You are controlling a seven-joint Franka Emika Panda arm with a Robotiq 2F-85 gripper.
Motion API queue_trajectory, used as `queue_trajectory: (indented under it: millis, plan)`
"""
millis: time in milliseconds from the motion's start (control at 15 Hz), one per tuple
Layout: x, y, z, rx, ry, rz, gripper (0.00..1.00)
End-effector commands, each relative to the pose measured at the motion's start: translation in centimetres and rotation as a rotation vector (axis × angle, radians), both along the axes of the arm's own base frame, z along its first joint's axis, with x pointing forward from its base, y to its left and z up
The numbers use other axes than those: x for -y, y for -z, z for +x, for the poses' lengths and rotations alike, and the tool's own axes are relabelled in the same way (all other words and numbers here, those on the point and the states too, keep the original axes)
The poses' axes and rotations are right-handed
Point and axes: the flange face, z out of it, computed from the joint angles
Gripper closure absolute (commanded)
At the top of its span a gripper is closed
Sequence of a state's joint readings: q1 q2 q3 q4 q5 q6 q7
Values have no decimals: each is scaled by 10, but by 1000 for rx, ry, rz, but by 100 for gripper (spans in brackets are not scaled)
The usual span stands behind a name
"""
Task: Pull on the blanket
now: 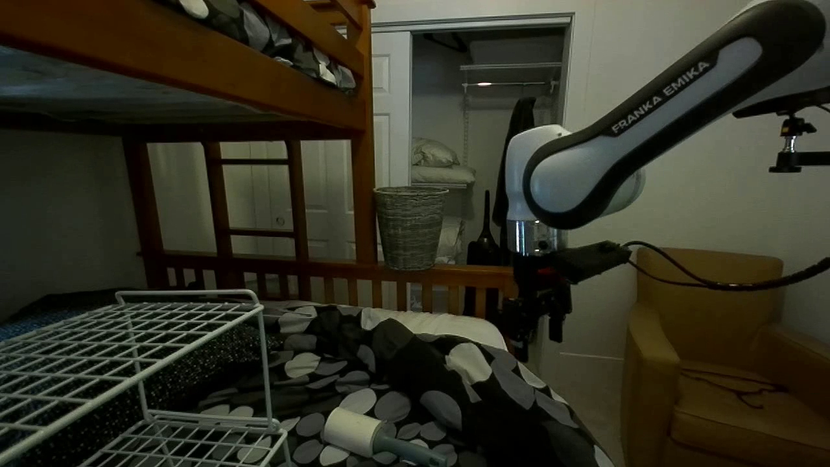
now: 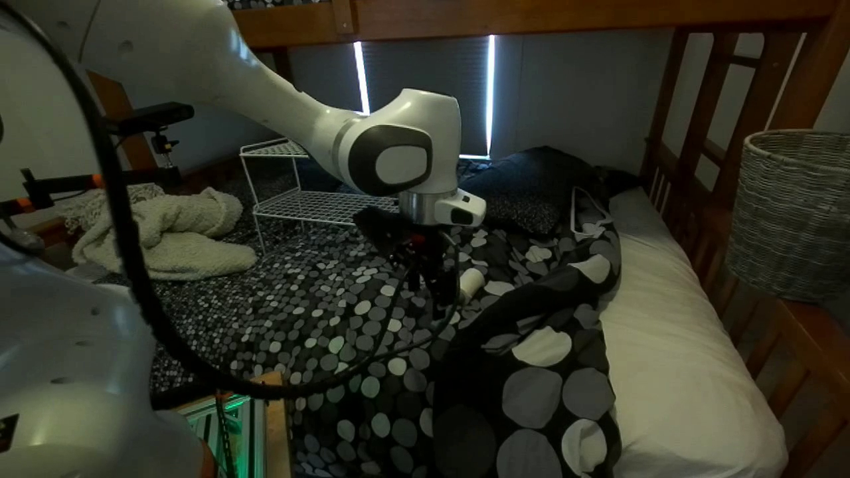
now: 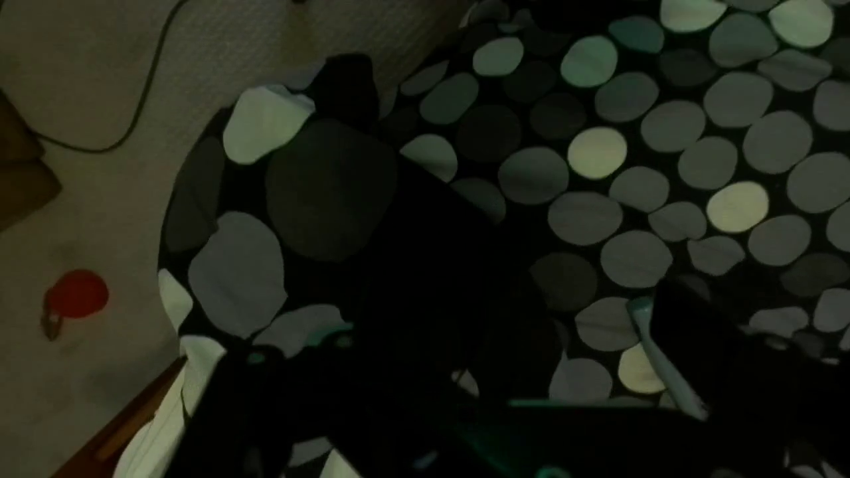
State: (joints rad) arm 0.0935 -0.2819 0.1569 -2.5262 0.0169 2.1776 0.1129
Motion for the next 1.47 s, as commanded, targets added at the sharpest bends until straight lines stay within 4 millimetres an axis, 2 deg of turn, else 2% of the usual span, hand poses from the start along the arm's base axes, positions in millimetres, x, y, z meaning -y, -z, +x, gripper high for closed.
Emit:
queue_trajectory:
  millis: [0,200,267,400,600,1000,1400]
  plan:
    - [-14,24,5,112,20,-20,0]
    - [-23,49,4,86,-38,27,0]
    - [-20,33,7,97,-11,9,0]
    - [-24,45,6,84,-26,12,0]
    - [-24,48,7,77,-30,12,0]
    - [-21,60,16,285,-33,0,0]
    - [-17,85,21,293,-63,-39,0]
